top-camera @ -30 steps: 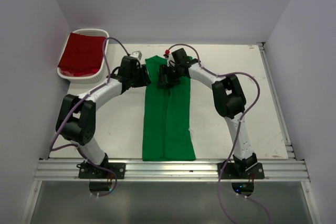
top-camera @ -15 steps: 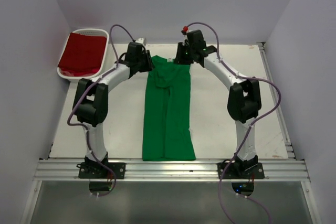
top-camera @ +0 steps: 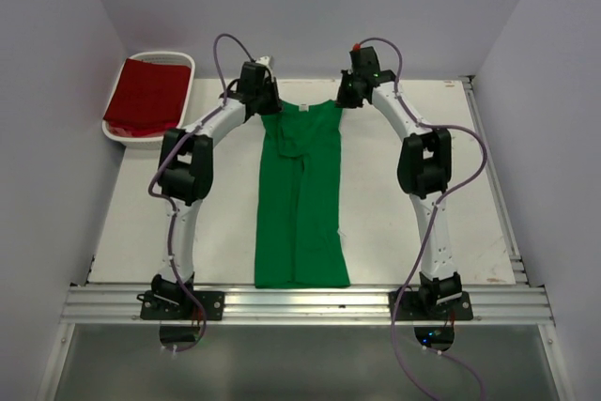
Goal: Fold and stack the t-shirts
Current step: Rotate the tshirt 90 degrees
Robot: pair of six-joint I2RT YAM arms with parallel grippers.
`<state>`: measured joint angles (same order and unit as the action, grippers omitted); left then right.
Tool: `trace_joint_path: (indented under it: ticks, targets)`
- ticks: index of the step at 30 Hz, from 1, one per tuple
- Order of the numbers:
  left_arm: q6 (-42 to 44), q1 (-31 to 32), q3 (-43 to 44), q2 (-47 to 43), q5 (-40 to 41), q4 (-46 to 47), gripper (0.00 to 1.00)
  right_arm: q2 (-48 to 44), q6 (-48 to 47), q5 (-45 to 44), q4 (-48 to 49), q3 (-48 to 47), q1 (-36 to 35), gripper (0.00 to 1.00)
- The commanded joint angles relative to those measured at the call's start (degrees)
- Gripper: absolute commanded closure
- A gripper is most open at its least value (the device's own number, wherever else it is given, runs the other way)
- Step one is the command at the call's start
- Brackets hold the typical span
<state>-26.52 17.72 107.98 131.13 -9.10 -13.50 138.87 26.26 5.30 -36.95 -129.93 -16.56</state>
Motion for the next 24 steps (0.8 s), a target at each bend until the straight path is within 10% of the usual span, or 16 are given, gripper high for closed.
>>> trace_joint_path:
  ticks: [1, 24]
  targets:
    - [-0.8, -1.8, 2.1, 2.3, 1.8, -5.0, 1.0, -0.1, 1.1, -0.5, -0.5, -0.4, -0.1, 1.0]
    - [-3.0, -5.8, 1.8, 11.7, 0.1, 0.7, 1.0, 11.7, 1.3, -8.3, -2.0, -4.8, 1.4, 1.0]
